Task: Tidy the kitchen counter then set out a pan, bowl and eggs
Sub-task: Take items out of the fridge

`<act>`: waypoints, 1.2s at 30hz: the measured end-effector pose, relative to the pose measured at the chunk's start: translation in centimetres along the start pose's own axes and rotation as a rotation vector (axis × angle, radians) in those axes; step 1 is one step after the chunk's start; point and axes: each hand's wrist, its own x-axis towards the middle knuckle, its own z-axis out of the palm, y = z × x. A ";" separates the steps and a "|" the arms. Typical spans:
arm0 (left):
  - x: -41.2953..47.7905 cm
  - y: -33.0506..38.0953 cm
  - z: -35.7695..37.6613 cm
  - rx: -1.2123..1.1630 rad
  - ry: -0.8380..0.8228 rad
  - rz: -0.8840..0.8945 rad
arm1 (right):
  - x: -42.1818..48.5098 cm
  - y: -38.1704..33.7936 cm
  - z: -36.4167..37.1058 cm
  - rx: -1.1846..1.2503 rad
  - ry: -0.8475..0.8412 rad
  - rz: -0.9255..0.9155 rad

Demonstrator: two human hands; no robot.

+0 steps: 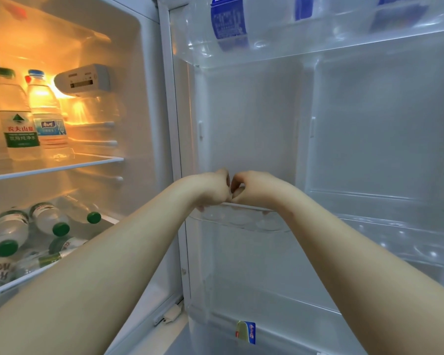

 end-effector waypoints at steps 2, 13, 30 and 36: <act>-0.1 0.0 0.0 -0.030 0.007 -0.001 | 0.1 0.1 0.0 0.012 0.006 -0.003; -0.6 -1.1 0.8 -0.108 0.311 0.041 | 0.6 0.6 0.4 0.104 0.110 0.031; -2.5 -1.8 1.2 -0.797 0.627 0.116 | -0.2 0.8 0.1 0.234 0.349 -0.035; -4.8 -1.7 0.6 -1.066 0.681 0.096 | -0.7 0.1 -0.1 0.333 0.570 -0.087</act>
